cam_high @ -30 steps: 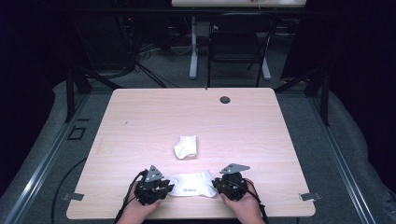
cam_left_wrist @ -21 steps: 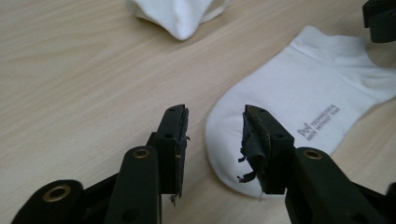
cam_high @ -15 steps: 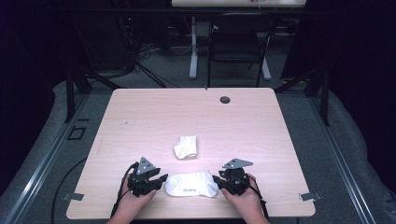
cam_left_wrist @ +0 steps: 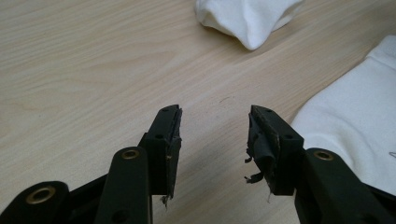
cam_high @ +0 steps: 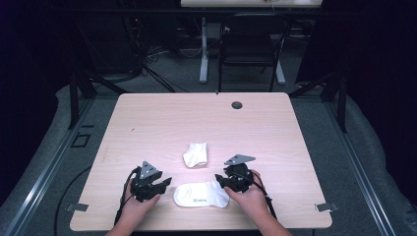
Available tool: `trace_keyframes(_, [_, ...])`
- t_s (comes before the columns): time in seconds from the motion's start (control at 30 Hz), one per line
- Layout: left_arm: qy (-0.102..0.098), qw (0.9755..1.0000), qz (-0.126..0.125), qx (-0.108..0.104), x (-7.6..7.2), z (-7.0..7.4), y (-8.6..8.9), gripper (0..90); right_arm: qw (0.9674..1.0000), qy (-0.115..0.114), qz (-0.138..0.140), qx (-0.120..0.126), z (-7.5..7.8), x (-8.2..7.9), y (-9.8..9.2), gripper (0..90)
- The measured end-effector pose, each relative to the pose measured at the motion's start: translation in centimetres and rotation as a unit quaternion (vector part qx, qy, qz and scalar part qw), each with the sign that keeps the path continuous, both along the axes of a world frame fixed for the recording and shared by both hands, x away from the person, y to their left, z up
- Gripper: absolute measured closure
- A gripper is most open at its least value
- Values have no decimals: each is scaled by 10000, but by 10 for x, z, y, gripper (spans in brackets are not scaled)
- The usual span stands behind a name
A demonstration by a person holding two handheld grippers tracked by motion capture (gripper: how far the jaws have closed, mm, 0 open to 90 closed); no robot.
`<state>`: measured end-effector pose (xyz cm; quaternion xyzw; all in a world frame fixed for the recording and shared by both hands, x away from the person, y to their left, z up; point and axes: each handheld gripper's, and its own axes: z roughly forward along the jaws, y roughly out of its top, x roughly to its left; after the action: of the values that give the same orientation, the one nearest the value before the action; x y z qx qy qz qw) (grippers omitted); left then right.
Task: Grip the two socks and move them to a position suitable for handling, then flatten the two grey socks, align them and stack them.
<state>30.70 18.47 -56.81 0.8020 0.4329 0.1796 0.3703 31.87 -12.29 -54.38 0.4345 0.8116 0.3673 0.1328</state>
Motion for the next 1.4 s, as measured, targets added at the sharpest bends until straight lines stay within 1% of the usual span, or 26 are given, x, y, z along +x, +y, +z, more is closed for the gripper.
trace_keyframes(0.03, [-8, 10000, 19, -26, 1, 0, 0, 536, 10000, 7, 49, -75, 2, 4, 3, 576])
trace_keyframes(0.1, [7, 10000, 12, -25, 1, 0, 0, 536, 10000, 12, 52, -82, 2, 6, 5, 575])
trace_keyframes(0.13, [-1, 10000, 1, -28, 1, 0, 0, 536, 9999, -22, 43, -100, 2, 7, 7, 575])
trace_keyframes(0.17, [2, 10000, -11, -38, 1, 0, 0, 536, 9996, -85, 114, -236, 3, 11, 12, 574])
trace_keyframes(0.2, [2, 10000, -11, -38, 1, 0, 0, 536, 9996, -85, 114, -236, 3, 11, 12, 574])
trace_keyframes(0.23, [-9, 10000, -17, -22, 1, 0, 0, 536, 9992, -145, 226, -298, 3, 14, 16, 571])
trace_keyframes(0.3, [-11, 10000, -25, -24, 1, 0, 0, 536, 9991, -144, 248, -317, 2, 16, 18, 571])
trace_keyframes(0.37, [-19, 10000, -38, -14, 1, 0, 0, 536, 9984, -211, 280, -448, 3, 19, 25, 574])
trace_keyframes(0.4, [-20, 10000, -44, -9, 1, 0, -1, 536, 9977, -261, 318, -541, 3, 21, 31, 575])
trace_keyframes(0.47, [-29, 10000, -32, -14, 0, 0, -1, 536, 9976, -267, 346, -540, 3, 23, 33, 575])
trace_keyframes(0.5, [-28, 10000, -42, -11, 0, 0, -1, 536, 9975, -263, 333, -569, 4, 26, 40, 575])
trace_keyframes(0.53, [-32, 10000, -45, -11, 0, 1, -1, 536, 9975, -263, 333, -569, 4, 26, 40, 575])
trace_keyframes(0.57, [-28, 10000, -50, -12, 0, 1, -1, 536, 9981, -226, 286, -494, 6, 29, 46, 580])
trace_keyframes(0.6, [-28, 10000, -50, -12, 0, 1, -1, 536, 9981, -226, 286, -494, 6, 29, 46, 580])
trace_keyframes(0.63, [-31, 10000, -46, -5, 0, 1, 0, 536, 9986, -194, 253, -414, 8, 33, 51, 598])
trace_keyframes(0.7, [-28, 10000, -47, -8, 0, 1, 0, 536, 9985, -195, 265, -436, 9, 34, 53, 605])
trace_keyframes(0.73, [-25, 10000, -28, -26, 0, 1, 0, 536, 9983, -166, 265, -499, 11, 37, 55, 615])
trace_keyframes(0.77, [-34, 10000, -23, -33, 0, 1, 0, 535, 9984, -133, 253, -480, 12, 41, 60, 618])
trace_keyframes(0.87, [-44, 10000, -11, -30, 1, 2, 1, 535, 9985, -109, 252, -481, 12, 45, 64, 625])
trace_keyframes(0.93, [-46, 10000, 11, -25, 2, 2, 3, 535, 9982, -59, 245, -538, 14, 50, 70, 628])
trace_keyframes(1.0, [-52, 10000, 18, -34, 3, 2, 3, 535, 9984, -73, 228, -521, 14, 52, 72, 629])
trace_keyframes(1.03, [-37, 10000, 28, -29, 3, 2, 3, 535, 9987, -23, 197, -475, 14, 54, 74, 631])
trace_keyframes(1.13, [-57, 10000, 55, -61, 3, 2, 4, 535, 9986, 1, 205, -486, 14, 57, 77, 632])
trace_keyframes(1.2, [-54, 10000, 45, -27, 3, 3, 5, 535, 9990, -5, 167, -419, 13, 60, 80, 631])
trace_keyframes(1.23, [-53, 10000, 45, -37, 3, 3, 5, 535, 9991, 28, 153, -384, 13, 63, 82, 632])
trace_keyframes(1.4, [-49, 10000, 58, -42, 4, 2, 6, 535, 9992, 33, 133, -374, 10, 66, 90, 631])
